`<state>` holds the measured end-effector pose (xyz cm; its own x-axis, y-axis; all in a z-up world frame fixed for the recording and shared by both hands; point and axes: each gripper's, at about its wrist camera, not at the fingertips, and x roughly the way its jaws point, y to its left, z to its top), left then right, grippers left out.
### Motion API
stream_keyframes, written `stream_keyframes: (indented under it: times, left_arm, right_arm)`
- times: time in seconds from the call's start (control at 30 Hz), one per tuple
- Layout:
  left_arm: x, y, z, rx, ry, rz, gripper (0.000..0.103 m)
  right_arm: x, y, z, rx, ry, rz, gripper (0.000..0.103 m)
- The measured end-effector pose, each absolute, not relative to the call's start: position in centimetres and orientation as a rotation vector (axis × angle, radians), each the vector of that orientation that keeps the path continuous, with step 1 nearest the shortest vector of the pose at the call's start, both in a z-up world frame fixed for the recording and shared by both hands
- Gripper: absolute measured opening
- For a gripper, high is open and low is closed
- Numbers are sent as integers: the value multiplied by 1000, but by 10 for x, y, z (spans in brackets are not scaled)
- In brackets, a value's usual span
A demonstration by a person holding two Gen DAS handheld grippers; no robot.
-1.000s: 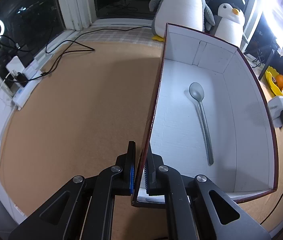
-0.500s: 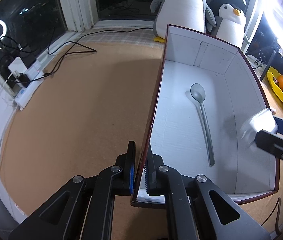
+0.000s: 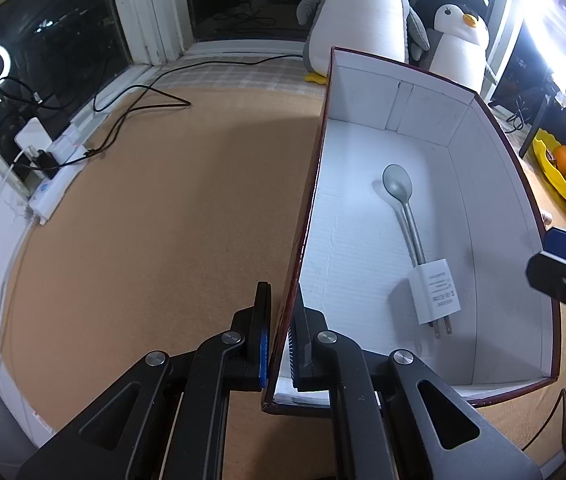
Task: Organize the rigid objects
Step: 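Carry the charger plug into the box and release it beside the spoon, then move the right gripper to the black cylinder and grasp it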
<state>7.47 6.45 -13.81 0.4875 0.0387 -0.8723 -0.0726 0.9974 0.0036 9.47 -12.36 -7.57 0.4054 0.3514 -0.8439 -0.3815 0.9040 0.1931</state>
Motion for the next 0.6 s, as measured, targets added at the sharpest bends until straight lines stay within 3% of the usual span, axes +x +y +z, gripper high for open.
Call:
stream_keyframes:
  times: [0.6]
  left_arm:
    - [85,59,-138,20,1071,40,6]
  right_arm:
    - [102,-289,-90,252,1032,47,49]
